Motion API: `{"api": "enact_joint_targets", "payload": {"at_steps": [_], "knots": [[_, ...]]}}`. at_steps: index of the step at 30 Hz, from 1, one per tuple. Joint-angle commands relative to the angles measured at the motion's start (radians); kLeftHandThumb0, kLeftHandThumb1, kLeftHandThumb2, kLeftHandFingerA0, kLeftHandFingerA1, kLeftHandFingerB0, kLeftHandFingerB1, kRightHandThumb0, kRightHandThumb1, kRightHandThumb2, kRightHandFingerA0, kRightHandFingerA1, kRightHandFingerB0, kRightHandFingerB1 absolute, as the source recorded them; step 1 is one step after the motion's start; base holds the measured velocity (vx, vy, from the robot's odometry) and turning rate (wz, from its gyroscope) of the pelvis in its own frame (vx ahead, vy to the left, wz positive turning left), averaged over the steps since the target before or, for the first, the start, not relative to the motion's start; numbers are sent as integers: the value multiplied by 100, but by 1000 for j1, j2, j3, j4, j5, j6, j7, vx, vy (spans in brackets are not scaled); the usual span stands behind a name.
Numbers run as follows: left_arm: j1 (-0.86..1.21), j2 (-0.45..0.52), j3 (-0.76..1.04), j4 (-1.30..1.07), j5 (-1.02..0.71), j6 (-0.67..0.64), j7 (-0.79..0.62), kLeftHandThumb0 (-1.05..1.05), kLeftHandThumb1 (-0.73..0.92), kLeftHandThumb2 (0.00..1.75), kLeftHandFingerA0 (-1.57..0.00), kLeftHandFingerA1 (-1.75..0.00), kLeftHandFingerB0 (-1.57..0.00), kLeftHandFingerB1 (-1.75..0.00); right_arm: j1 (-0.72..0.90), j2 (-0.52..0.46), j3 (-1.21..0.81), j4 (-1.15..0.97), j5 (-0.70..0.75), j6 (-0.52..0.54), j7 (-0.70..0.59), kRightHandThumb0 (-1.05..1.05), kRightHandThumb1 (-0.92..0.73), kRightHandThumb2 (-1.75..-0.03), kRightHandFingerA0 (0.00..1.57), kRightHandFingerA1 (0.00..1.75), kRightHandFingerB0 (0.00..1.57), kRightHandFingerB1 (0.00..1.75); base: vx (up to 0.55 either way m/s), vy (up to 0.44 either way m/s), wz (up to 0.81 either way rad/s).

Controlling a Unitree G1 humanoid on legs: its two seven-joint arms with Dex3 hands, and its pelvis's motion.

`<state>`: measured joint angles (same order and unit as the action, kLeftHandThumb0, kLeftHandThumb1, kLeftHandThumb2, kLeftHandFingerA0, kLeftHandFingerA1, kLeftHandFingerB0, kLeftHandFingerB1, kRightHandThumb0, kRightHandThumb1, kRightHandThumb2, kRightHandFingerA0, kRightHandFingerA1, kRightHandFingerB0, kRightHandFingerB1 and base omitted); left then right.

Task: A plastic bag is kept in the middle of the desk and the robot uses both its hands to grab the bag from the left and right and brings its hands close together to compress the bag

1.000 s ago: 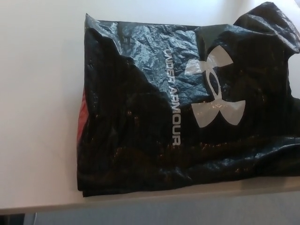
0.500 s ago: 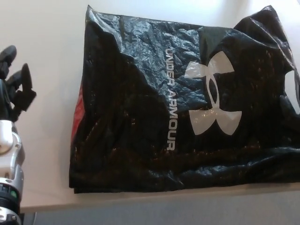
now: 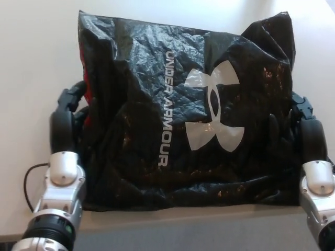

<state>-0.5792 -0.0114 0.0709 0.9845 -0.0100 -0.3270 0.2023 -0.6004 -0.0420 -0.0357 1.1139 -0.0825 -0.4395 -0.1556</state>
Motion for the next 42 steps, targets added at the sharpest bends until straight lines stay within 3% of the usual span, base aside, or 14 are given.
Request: {"api": "enact_joint_targets", "payload": {"at_steps": [1, 6, 7, 10, 11, 14, 15, 16, 17, 21, 37, 38, 41, 42], "knots": [[18, -68, -21, 21, 26, 20, 42, -67, 92, 81, -25, -43, -19, -33, 5, 68, 53, 3, -40, -6, -5, -87, -75, -110, 1, 42, 13, 35, 0, 0, 0], [26, -128, -38, 20, 27, 20, 46, -66, 92, 86, -23, -39, -18, -30, 5, 115, 82, -6, -36, -6, 2, -84, -75, -110, 1, 33, 12, 30, 0, 0, 0], [28, -156, -34, 18, 9, 21, 31, -31, 63, 119, -2, -50, 0, -48, 2, 130, 89, -7, -37, -8, 10, -82, -75, -112, 1, 34, 11, 28, 0, 0, 0], [32, -179, -41, 9, 16, 36, 34, -31, 64, 119, -2, -50, 0, -48, 3, 148, 88, -8, -23, -12, 24, -74, -70, -111, 0, 36, 7, 31, 0, 0, 0], [26, -191, -48, 8, 20, 35, 33, -64, 84, 118, -9, -49, -1, -39, -3, 154, 92, -7, -25, -14, 26, -78, -73, -110, 4, 33, 5, 28, 0, 0, 0], [29, -212, -59, -6, 25, 30, 41, -72, 88, 119, -13, -50, -1, -36, -8, 169, 95, 0, -26, -23, 34, -81, -73, -110, 5, 34, 8, 27, 0, 0, 0], [31, -213, -64, -11, 27, 24, 35, -63, 83, 116, -3, -46, -6, -34, -8, 171, 98, -1, -28, -24, 36, -81, -74, -111, 5, 33, 8, 27, 0, 0, 0], [36, -219, -69, -22, 22, 9, 13, -67, 92, 89, -4, -27, -8, -23, -7, 174, 103, -3, -32, -24, 36, -82, -74, -111, 5, 35, 8, 27, 0, 0, 0], [38, -222, -80, -29, 25, -15, -2, -64, 91, 122, 0, -26, -12, -32, -6, 178, 108, -3, -37, -30, 35, -86, -78, -115, 3, 37, 12, 28, 0, 0, 0], [30, -202, -131, -38, 77, -55, 16, -64, 92, 125, 0, -24, -8, -34, -5, 181, 126, -15, -57, -54, 11, -71, -76, -116, 0, 33, 3, 31, 0, 0, 0], [20, -197, -126, -43, 64, -49, 8, -62, 92, 124, 0, -26, -8, -35, -18, 177, 103, -9, -36, -64, 40, -72, -75, -114, 2, 39, 4, 34, 0, 0, 0], [20, -197, -125, -43, 63, -45, 8, -63, 92, 124, 0, -26, -9, -35, -18, 177, 105, -8, -40, -67, 38, -77, -92, -74, 7, 28, 9, 25, 0, 0, 0], [23, -194, -125, -47, 65, -49, 10, -63, 92, 123, 0, -26, -9, -36, -17, 178, 105, -8, -40, -67, 41, -77, -92, -75, 7, 28, 9, 25, 0, 0, 0], [25, -192, -125, -49, 65, -53, 9, -63, 92, 123, 0, -28, -9, -36, -19, 178, 106, -7, -41, -68, 41, -84, -78, -93, 8, 32, 6, 26, 0, 0, 0]]}}
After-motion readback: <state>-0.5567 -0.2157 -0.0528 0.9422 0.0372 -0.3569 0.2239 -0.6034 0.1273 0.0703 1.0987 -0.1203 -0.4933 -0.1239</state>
